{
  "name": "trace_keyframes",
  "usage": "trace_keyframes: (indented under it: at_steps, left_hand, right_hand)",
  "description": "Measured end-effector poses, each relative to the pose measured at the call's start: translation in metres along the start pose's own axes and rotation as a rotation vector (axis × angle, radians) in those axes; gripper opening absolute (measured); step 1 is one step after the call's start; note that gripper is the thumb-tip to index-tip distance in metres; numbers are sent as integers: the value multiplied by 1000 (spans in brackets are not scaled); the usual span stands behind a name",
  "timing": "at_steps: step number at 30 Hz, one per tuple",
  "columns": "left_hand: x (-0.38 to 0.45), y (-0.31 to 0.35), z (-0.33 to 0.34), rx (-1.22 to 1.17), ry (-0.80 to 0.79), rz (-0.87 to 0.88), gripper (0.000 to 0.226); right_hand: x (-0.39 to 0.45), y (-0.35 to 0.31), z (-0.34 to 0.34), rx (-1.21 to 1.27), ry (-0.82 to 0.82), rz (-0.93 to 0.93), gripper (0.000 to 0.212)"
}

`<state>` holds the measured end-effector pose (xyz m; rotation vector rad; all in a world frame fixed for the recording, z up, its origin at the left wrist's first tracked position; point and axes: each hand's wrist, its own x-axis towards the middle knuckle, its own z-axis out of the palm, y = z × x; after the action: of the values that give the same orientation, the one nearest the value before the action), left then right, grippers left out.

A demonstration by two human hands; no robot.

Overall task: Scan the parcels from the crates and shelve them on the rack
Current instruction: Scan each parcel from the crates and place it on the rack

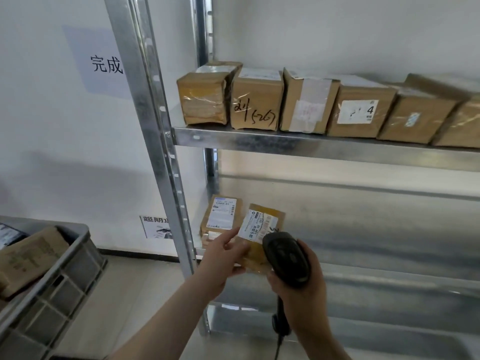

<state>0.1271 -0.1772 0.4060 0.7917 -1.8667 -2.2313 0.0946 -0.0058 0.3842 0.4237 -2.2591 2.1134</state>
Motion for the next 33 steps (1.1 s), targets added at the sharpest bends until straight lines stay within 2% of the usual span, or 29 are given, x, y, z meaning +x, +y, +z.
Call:
trace_keyframes:
  at_steps: [9,12,17,22,25,28,33]
  left_hand:
    - [37,-8,11,569,-56,187,40]
    - [55,-12,16,711,-18,195,54]
    - [78,-22,28,804,36,167,75]
    - [103,-29,34,943,75,170,61]
    - [115,-38,39,1073,86,130,58]
    - [122,-42,46,1205,104,74,57]
    - [125,-39,60,1454,93,-2,41]
  right_hand:
    - [30,29,4,-56,43,167,87]
    - [44,39,4,-56,-3,188,83]
    - [75,62,3,-35,-54,245,74]
    - [106,86,8,-42,-133,284,67]
    - [122,106,15,-69,-182,287,74]
    - [135,124,19,-94,-241,303,70]
    - [144,149,20,-94,-330,364,76]
